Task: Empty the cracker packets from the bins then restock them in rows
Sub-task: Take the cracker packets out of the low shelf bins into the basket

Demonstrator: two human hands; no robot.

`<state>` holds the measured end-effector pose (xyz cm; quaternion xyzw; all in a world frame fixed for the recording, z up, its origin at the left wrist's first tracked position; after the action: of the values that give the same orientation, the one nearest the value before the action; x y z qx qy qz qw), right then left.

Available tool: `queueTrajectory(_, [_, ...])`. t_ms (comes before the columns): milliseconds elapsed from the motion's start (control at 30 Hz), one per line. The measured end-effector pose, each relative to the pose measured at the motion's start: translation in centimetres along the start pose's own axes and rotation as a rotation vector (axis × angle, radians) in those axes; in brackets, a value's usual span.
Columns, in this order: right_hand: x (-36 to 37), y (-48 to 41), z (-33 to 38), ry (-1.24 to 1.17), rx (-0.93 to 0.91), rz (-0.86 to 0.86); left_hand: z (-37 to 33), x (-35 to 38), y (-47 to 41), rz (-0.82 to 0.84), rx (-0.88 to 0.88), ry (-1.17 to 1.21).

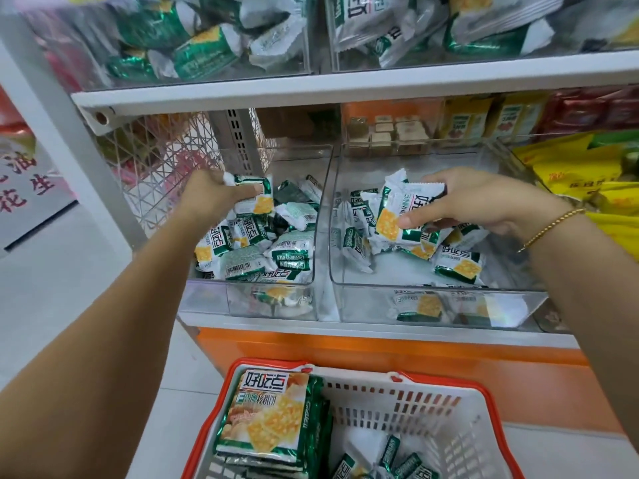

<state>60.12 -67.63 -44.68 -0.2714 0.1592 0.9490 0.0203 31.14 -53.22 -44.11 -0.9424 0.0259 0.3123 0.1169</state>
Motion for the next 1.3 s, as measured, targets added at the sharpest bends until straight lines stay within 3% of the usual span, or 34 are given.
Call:
queueTrajectory(200, [1.9,3.2,0.8,-0.247,-0.088,0.087,-1.8,-5.1,10.1,-0.31,0.118,0.226])
queueTrajectory(300, [3.9,6.0,-0.2,-0.439,-0.139,0.186,-1.2,-3.4,15.5,-0.207,0.088,0.456])
queueTrajectory(400, [7.2,8.2,-4.3,-0.446,-0.083,0.25,0.2,1.1,21.5,-0.047,-0.002,0.498])
queueTrajectory(633, [15.0,8.9,-18.4,0.168,0.276,0.202,11.5,15.9,32.6,0.413,-0.334,0.266])
queueTrajectory(767, [20.6,9.7,-26.3,0.617,0.439,0.255,15.8,23.3,37.0,0.722,-0.337,-0.027])
queueTrajectory(1033, [29.0,11.5,-33.1,0.848,0.452,0.514,18.4,27.6,40.9,1.002,-0.36,-0.169])
queueTrajectory(1167, [29.6,11.1,-32.7,0.951,0.339,0.614,17.5,27.2,39.3,1.023,-0.242,-0.228])
queueTrajectory(1300, [25.0,8.1,-25.1,0.837,0.215,0.458,13.7,23.2,32.8,0.723,-0.162,-0.116])
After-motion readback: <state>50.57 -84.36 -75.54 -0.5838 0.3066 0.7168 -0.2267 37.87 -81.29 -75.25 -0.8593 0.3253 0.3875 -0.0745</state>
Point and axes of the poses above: each hand's wrist, its own y-axis away from the middle knuckle, its own x-axis out of the palm, z = x × y, the point moved 9 cm from there along -y, towards the middle knuckle, and after that the axes turned 8 degrees about x, right-handed, at the moved point
